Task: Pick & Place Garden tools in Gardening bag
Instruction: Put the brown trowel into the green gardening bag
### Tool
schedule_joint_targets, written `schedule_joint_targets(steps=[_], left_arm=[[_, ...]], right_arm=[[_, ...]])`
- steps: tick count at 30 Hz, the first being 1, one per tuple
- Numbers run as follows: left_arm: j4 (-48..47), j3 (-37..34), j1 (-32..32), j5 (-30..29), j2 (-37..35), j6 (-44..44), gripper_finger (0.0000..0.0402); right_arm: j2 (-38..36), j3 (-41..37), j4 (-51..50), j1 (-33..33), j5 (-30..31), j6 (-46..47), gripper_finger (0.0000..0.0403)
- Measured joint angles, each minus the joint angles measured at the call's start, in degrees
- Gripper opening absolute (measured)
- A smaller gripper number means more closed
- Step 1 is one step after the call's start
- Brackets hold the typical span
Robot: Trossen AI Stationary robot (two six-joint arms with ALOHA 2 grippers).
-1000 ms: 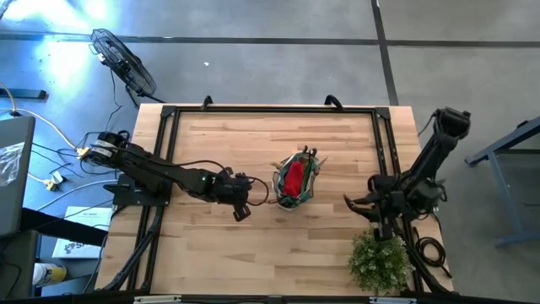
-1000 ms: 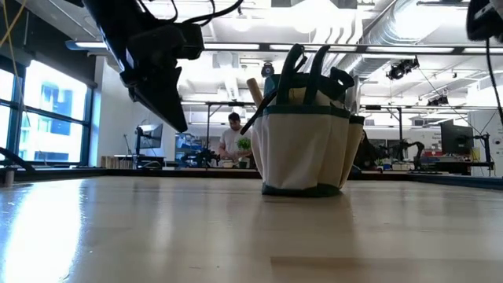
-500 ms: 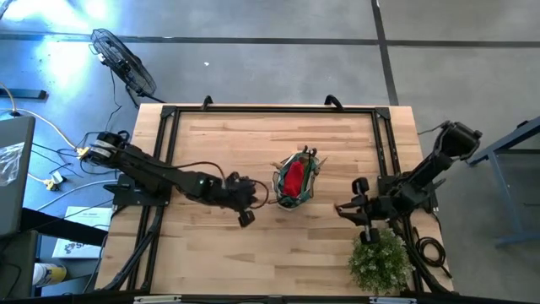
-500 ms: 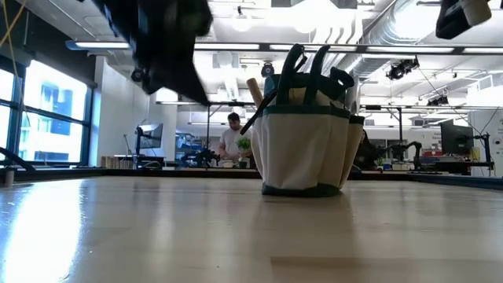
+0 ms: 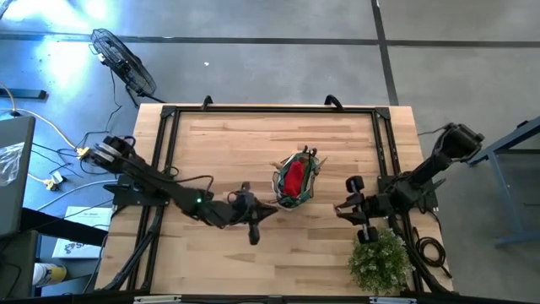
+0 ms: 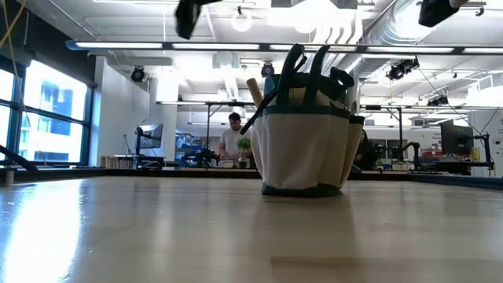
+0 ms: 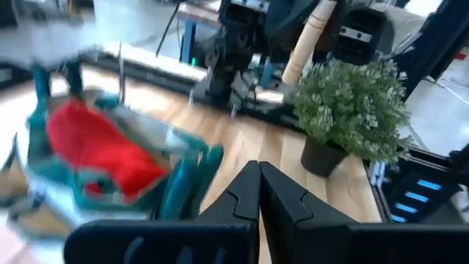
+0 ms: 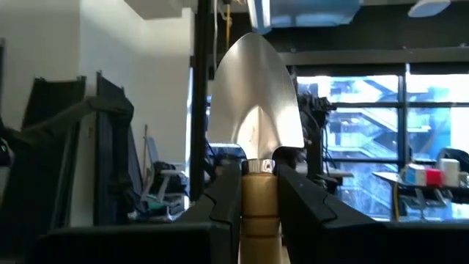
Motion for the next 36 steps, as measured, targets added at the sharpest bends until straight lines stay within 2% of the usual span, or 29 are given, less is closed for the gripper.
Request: schedule_joint_targets(steps=[8, 11, 14, 16, 18, 21, 25, 29, 32, 36], left_arm=[[19.3, -0.1, 1.7, 1.5, 7.8, 14.0, 0.0000], [31.9, 0.0, 3.7, 8.2, 10.6, 19.3, 0.0000], [39.3, 0.6, 6.2, 19.2, 12.7, 20.9, 0.0000], [39.2, 1.2, 7.6, 24.1, 13.7, 20.6, 0.0000], [38.5, 2.4, 8.5, 25.9, 14.8, 20.6, 0.0000], [37.9, 3.1, 8.9, 25.9, 15.1, 22.8, 0.0000], [34.8, 4.1, 8.6, 25.7, 15.1, 30.2, 0.0000], [32.8, 5.9, 8.3, 24.3, 15.1, 31.1, 0.0003], [28.3, 6.7, 8.3, 22.8, 15.1, 31.2, 0.0023], [28.1, 7.8, 8.3, 22.8, 15.2, 30.8, 0.0075]], right_arm=[[0.1, 3.0, 0.0, -1.8, -8.6, -0.1, 0.0053], [0.8, 4.1, 0.1, -2.7, -10.0, -0.2, 0.0053], [1.9, 5.4, 0.1, -3.9, -11.8, -0.2, 0.0053], [2.6, 6.3, 0.0, -4.5, -13.4, -0.2, 0.0053], [3.2, 6.9, 0.1, -5.2, -14.3, -0.1, 0.0053], [3.6, 7.2, 0.0, -6.1, -14.3, 0.1, 0.0053], [3.6, 7.2, 0.0, -7.4, -14.6, 1.7, 0.0053], [3.6, 7.2, -0.1, -7.9, -15.7, 1.9, 0.0053], [3.6, 7.2, -0.1, -7.9, -15.7, 1.9, 0.0053], [3.6, 7.2, -0.2, -7.9, -15.4, 1.9, 0.0053]])
